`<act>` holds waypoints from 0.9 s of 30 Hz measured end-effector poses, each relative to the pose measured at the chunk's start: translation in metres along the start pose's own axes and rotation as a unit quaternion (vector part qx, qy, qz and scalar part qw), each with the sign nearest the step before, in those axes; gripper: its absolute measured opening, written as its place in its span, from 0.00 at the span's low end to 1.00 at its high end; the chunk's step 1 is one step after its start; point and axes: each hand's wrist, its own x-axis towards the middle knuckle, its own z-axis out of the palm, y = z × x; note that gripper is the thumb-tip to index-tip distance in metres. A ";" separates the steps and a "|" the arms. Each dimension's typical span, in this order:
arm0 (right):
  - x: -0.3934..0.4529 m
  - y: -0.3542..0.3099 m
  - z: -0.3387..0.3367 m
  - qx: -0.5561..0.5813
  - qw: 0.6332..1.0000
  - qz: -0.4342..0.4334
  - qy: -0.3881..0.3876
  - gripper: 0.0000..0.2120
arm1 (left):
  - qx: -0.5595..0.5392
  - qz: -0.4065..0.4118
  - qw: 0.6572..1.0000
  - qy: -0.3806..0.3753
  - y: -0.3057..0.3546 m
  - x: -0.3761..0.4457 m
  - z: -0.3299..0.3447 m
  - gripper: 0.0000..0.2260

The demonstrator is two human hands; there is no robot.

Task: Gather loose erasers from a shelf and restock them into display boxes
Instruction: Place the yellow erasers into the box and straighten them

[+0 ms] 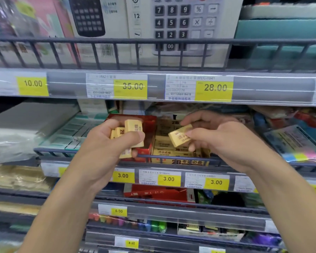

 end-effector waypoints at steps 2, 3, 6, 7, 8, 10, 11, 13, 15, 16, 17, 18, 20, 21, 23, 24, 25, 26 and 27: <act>0.006 0.001 0.003 -0.024 1.000 0.011 0.008 0.09 | -0.004 -0.004 1.000 0.000 0.000 0.006 -0.006 0.08; 0.007 0.001 0.004 -0.041 0.999 0.019 0.015 0.09 | -0.006 -0.007 1.000 -0.004 0.001 0.010 -0.009 0.07; 0.009 -0.001 0.008 -0.143 0.988 0.040 0.044 0.14 | -0.011 -0.010 0.999 -0.033 0.003 0.019 -0.014 0.09; 0.009 -0.001 0.009 -0.193 0.979 0.045 0.052 0.16 | -0.016 -0.010 0.999 -0.043 0.003 0.021 -0.016 0.10; 0.010 -0.002 0.011 -0.240 0.968 0.046 0.056 0.17 | -0.023 -0.010 0.998 -0.051 0.003 0.023 -0.017 0.10; 0.011 -0.002 0.016 -0.312 0.948 0.049 0.049 0.15 | -0.030 -0.013 0.997 -0.070 0.002 0.026 -0.020 0.09; 0.012 -0.002 0.020 -0.335 0.940 0.049 0.042 0.14 | -0.031 -0.014 0.996 -0.081 0.002 0.027 -0.021 0.08; 0.014 0.002 0.026 -0.371 0.926 0.039 0.048 0.11 | -0.032 -0.015 0.995 -0.097 0.001 0.027 -0.024 0.08; 0.018 0.006 0.032 -0.401 0.913 0.028 0.076 0.10 | -0.031 -0.014 0.993 -0.111 0.000 0.027 -0.026 0.09; 0.019 0.008 0.034 -0.408 0.909 0.026 0.085 0.10 | -0.032 -0.012 0.992 -0.119 0.000 0.027 -0.027 0.09; 0.021 0.010 0.036 -0.410 0.907 0.026 0.090 0.10 | -0.035 -0.009 0.992 -0.124 0.000 0.027 -0.027 0.09; 0.022 0.012 0.037 -0.413 0.905 0.027 0.092 0.10 | -0.038 -0.008 0.991 -0.127 0.000 0.027 -0.027 0.09; 0.023 0.014 0.040 -0.430 0.897 0.029 0.097 0.10 | -0.042 -0.009 0.991 -0.124 -0.001 0.028 -0.027 0.10; 0.023 0.014 0.042 -0.442 0.891 0.027 0.099 0.10 | -0.042 -0.009 0.992 -0.122 -0.002 0.028 -0.027 0.10; 0.024 0.012 0.044 -0.472 0.876 0.024 0.095 0.09 | -0.046 -0.014 0.992 -0.116 -0.003 0.028 -0.028 0.10; 0.025 0.010 0.044 -0.484 0.870 0.024 0.090 0.08 | -0.047 -0.018 0.992 -0.113 -0.003 0.028 -0.028 0.11; 0.027 0.007 0.044 -0.493 0.866 0.026 0.084 0.07 | -0.044 -0.022 0.993 -0.110 -0.003 0.028 -0.029 0.12; 0.029 0.004 0.044 -0.500 0.862 0.031 0.074 0.06 | -0.039 -0.027 0.993 -0.108 -0.003 0.029 -0.029 0.14; 0.031 0.002 0.043 -0.506 0.860 0.038 0.062 0.06 | -0.033 -0.031 0.993 -0.107 -0.003 0.029 -0.029 0.16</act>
